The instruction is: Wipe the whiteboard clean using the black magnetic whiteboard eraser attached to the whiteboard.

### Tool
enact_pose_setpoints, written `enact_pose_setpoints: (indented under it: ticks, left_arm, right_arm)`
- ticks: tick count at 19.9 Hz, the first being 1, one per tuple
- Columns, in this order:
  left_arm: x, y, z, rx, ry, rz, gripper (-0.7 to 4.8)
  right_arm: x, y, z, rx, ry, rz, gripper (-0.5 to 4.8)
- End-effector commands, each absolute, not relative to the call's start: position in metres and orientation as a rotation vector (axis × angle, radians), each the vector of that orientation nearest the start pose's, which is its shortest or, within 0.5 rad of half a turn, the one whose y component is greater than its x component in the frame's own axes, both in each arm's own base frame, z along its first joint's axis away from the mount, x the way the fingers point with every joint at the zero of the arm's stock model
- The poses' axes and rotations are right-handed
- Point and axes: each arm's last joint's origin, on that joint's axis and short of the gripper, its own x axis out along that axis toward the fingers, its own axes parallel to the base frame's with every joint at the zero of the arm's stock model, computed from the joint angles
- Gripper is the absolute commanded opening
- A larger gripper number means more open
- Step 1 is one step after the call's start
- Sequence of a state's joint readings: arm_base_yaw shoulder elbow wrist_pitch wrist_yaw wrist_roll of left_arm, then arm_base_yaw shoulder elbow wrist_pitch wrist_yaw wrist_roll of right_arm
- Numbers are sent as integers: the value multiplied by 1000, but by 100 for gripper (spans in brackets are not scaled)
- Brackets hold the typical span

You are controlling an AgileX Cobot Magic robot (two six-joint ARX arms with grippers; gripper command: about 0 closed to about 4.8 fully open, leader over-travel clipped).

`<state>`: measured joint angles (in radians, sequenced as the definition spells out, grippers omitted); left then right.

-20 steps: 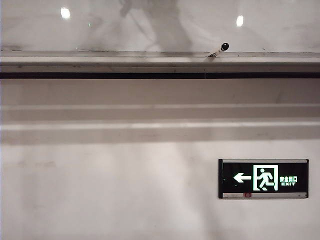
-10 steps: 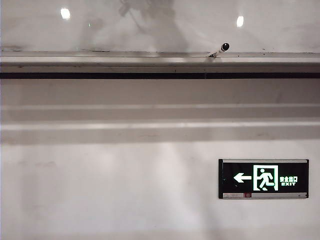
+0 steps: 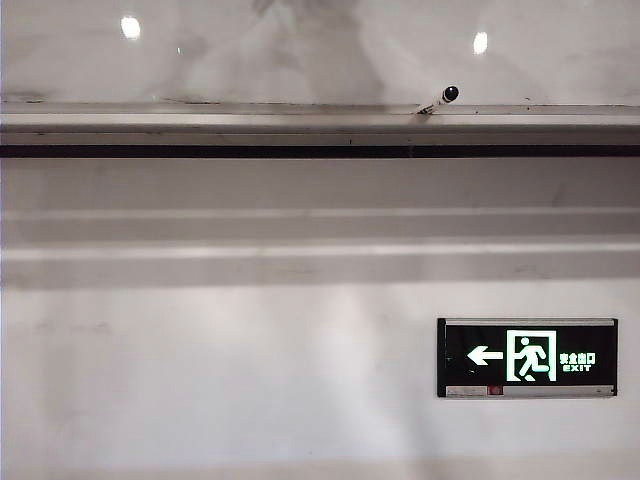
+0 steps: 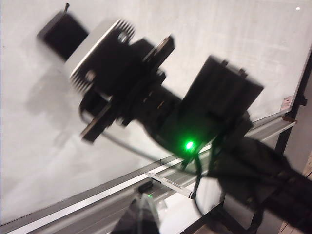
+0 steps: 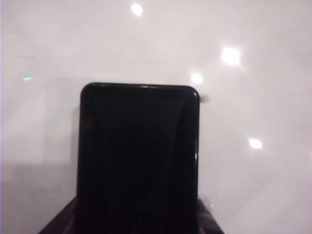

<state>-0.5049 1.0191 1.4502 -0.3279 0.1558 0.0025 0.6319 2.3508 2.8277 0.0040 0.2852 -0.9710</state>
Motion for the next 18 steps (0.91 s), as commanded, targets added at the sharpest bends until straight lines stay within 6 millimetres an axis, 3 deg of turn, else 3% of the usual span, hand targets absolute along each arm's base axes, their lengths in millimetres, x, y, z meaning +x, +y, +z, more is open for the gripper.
enact_pose_setpoints:
  ticks: [1, 6, 8, 14, 16, 18]
  left_arm:
    - [149, -88, 498, -22, -119, -665, -5]
    - [149, -88, 498, -21, -119, -665, -5]
    - [149, -88, 498, -21, -119, -665, -5]
    - [149, -88, 498, -21, -119, -664, -5]
    - [149, -88, 498, -21, -119, -664, -5]
    - [149, -88, 498, -21, -119, -664, -5]
  right_arm:
    - [384, 249, 527, -670, -596, -56, 1]
    - [383, 240, 534, -651, -623, -79, 5]
    - [382, 241, 535, -647, -627, -79, 128]
    - [375, 247, 536, -655, -629, -36, 233]
    - [372, 252, 536, -662, -611, -10, 291]
    - [370, 251, 538, -662, -611, -8, 298]
